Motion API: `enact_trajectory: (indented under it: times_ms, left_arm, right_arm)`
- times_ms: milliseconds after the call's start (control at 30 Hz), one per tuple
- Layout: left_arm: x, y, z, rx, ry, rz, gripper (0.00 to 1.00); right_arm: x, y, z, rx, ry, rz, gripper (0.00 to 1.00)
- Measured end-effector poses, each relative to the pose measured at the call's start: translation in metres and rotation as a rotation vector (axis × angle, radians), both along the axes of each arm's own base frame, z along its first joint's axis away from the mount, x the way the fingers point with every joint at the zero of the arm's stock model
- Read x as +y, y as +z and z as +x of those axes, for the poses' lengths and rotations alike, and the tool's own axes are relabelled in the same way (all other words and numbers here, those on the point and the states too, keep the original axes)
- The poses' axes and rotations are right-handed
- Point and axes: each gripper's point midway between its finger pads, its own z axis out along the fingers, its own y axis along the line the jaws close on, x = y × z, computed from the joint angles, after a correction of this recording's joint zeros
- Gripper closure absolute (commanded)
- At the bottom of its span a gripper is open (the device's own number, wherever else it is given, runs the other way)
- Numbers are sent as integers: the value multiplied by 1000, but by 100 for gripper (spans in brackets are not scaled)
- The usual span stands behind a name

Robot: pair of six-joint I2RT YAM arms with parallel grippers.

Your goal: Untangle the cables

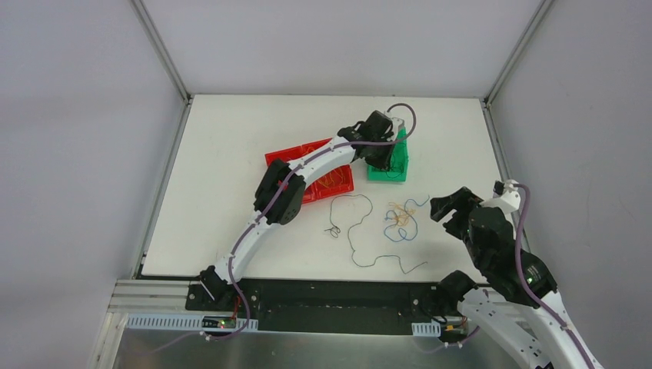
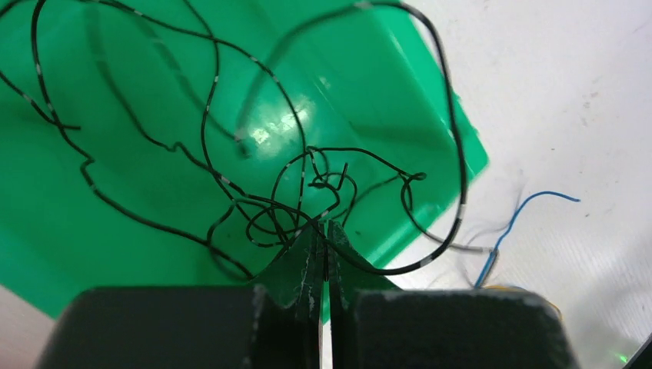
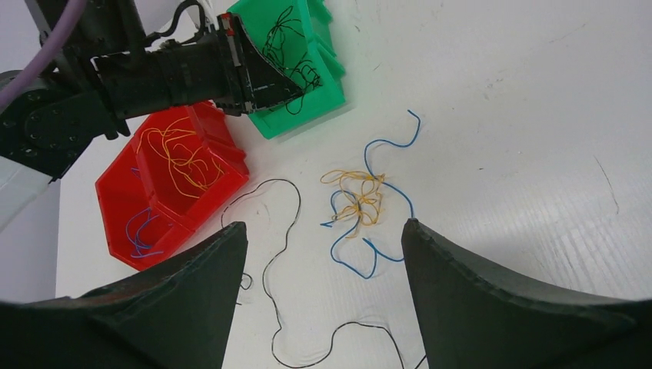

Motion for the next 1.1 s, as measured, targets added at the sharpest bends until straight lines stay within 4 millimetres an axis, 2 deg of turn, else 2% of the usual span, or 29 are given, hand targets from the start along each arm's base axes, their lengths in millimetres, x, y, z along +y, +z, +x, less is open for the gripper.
enact_trajectory:
  times_ms: [67, 233, 333, 433, 633, 800, 967, 1100]
  left_arm:
    - [1, -6, -2, 30, 8, 16, 98]
    - [6, -13, -8, 85, 23, 39, 70]
    - [6, -11, -10, 93, 27, 40, 63]
    - [5, -3, -9, 91, 31, 34, 61]
    - [0, 39, -1, 27, 37, -19, 60]
    - [4, 92, 0, -49, 52, -68, 56]
    - [17, 137, -7, -106, 58, -92, 55]
    - [30, 154, -19, -115, 60, -85, 53]
  right_arm:
    - [-1, 2, -1, -8, -2, 5, 23]
    - [-3, 2, -2, -13, -6, 9, 23]
    - [-4, 1, -4, -9, -7, 8, 23]
    - [-5, 0, -5, -8, -8, 10, 23]
    - [-5, 0, -6, -7, -11, 16, 23]
    - [-5, 0, -6, -4, -14, 21, 23]
    - [-4, 0, -6, -2, -17, 27, 22]
    - [-2, -5, -4, 23, -28, 29, 20]
